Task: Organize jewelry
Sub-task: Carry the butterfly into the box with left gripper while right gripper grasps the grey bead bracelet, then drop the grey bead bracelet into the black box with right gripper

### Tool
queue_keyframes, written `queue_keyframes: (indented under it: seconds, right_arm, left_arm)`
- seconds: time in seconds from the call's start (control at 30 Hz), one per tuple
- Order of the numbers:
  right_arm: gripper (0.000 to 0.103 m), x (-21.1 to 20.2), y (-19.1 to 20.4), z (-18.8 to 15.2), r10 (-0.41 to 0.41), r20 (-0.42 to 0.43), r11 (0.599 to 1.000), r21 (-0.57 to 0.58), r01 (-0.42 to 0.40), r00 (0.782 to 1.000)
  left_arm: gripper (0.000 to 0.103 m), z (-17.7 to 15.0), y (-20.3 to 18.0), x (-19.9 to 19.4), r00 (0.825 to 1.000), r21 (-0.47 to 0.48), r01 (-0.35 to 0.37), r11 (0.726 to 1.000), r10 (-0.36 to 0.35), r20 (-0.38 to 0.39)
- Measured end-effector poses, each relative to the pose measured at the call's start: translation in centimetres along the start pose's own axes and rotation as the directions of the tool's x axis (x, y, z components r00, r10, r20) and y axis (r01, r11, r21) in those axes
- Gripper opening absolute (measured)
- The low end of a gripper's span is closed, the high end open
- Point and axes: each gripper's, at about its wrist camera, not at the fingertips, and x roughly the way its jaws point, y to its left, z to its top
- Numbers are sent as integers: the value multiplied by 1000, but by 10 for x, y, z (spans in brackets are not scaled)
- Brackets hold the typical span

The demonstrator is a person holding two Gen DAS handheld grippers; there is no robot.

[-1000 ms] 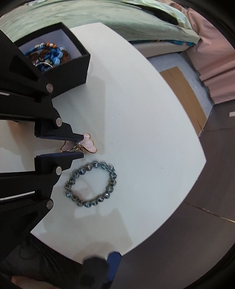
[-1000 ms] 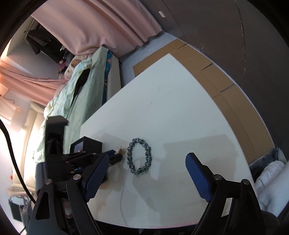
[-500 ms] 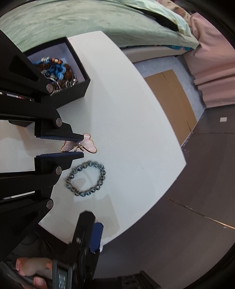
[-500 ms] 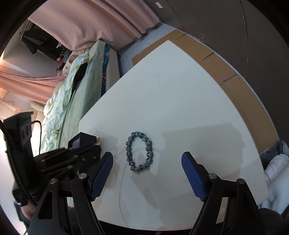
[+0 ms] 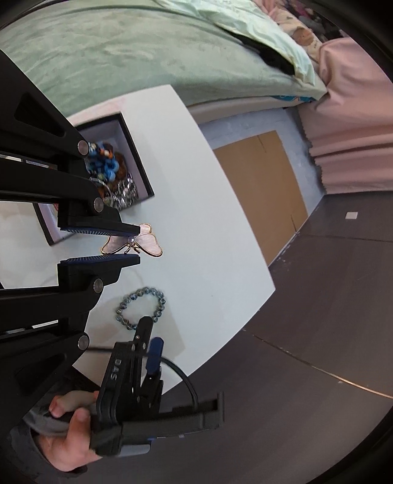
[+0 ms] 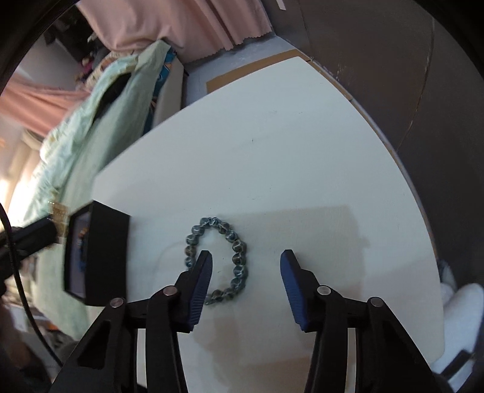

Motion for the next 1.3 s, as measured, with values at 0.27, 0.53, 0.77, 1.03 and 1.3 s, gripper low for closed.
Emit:
queue_keyframes:
  seconds: [0.27,0.53,0.77,1.03,1.3]
  right_arm:
    - [38,9,47,-8,-259,65,936,-229,267,964]
    - [9,-10,50,-10,-171,67,962,-205,181,983]
    - [9,-54,53,-11,34,149,988,-154,-11,988]
    - [9,-93,56,-12,202,239,975,-142,-172,950]
    - [9,-89,81,-10,313,249,945,-179,-274,917]
  left_arm:
    - [12,-15,25,-23,999,-34,-5,999,7,45]
    - [12,-34,47,-27,999,-75,-28,997,30,30]
    - [12,-41,51,-25,999,-92,-25,995,28,24]
    - [13,-43,53,-9,1000,-137,-13,990,12,-8]
    - [23,-46,60,2,997,-166,22,986,-34,-65]
